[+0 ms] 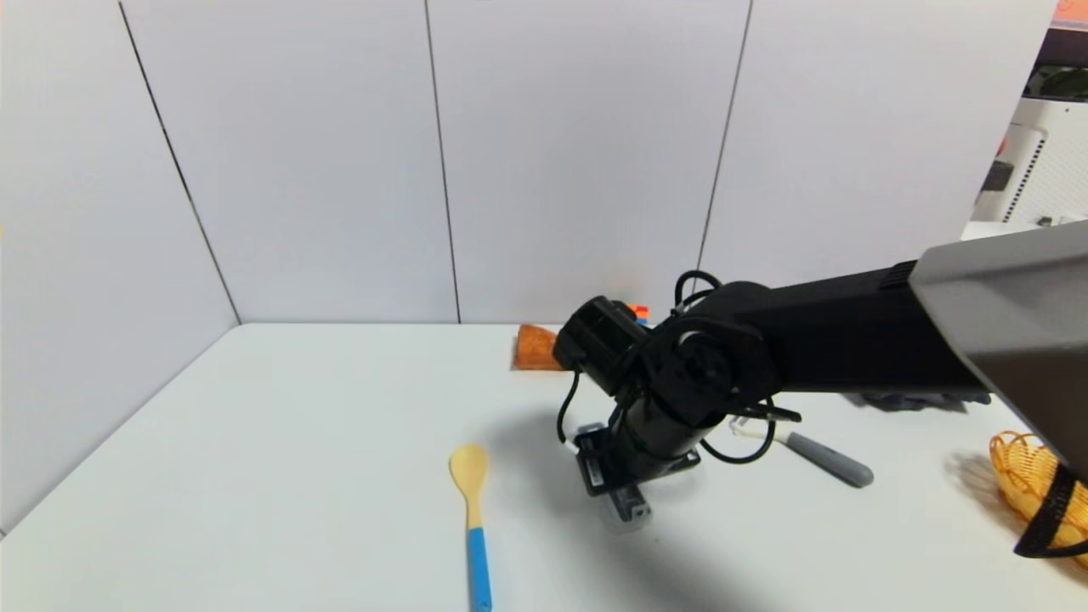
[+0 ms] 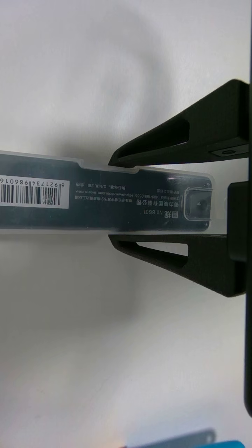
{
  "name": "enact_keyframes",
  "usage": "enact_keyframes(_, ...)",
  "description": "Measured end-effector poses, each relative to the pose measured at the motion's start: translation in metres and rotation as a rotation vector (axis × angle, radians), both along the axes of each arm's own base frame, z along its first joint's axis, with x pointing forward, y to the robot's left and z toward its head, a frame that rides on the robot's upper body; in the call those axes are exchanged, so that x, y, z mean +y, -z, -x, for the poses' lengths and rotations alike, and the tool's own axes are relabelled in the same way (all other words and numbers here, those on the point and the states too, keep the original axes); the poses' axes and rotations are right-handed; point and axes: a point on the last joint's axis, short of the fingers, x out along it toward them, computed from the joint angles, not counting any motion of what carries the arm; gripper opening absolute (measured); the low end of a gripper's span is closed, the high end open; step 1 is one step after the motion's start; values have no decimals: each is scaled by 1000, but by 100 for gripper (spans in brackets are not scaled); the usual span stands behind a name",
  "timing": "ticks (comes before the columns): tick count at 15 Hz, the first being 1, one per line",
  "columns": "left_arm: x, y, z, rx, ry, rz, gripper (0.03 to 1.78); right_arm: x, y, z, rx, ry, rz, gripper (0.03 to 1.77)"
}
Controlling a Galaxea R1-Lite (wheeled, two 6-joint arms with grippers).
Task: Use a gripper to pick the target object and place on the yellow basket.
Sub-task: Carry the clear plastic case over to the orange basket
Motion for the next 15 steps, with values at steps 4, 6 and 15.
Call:
enact_keyframes(4, 0, 0, 0, 0, 0, 0, 169, -21, -38, -6, -111, -6, -22, 54)
enact_keyframes(6, 0, 0, 0, 0, 0, 0, 169, -49, -56, -17, -167, -29, -2, 54)
enact_keyframes(15, 0, 0, 0, 0, 0, 0, 169, -250, -95, -35, -257, -106, 245, 54)
